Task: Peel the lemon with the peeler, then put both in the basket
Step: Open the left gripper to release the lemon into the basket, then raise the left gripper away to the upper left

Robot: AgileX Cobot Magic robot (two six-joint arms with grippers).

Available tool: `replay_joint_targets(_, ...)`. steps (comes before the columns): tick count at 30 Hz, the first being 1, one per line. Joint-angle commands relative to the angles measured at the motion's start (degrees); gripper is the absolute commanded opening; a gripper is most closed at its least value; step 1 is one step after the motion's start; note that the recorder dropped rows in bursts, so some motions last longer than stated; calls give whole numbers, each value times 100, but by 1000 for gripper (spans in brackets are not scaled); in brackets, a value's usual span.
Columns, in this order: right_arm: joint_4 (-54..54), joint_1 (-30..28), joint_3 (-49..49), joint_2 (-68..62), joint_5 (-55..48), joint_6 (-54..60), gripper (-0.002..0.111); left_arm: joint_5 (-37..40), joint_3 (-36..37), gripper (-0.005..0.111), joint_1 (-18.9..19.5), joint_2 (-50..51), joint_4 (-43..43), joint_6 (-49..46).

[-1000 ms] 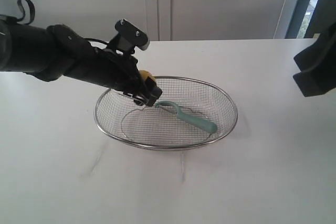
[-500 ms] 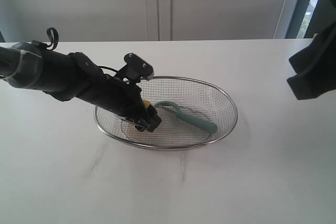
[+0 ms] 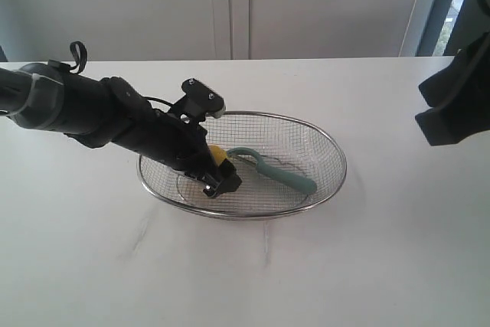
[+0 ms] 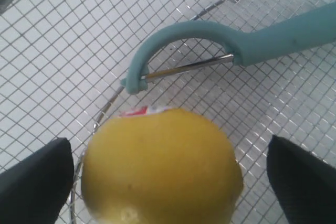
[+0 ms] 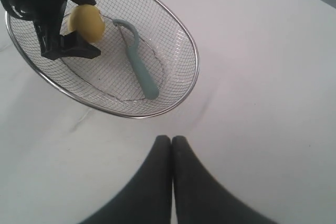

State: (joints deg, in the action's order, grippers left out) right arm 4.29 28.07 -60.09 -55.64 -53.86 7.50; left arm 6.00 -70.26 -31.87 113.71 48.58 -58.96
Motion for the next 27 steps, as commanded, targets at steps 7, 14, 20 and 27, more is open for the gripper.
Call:
replay_joint_targets(7,62,-17,32,24,55,-29,0,107,-19,105,-21,-333,108,22)
replay_joint_targets(14,60,-17,32,24,65,-29,0,148,-19,81,-21,-1103,108,72)
replay_joint_targets(20,60,-17,32,24,78,-29,0,475,-19,9,-21,-1728,108,72)
replay_joint_targets(27,60,-17,32,24,78,-29,0,1672,-19,0,-21,-2557,-146,439)
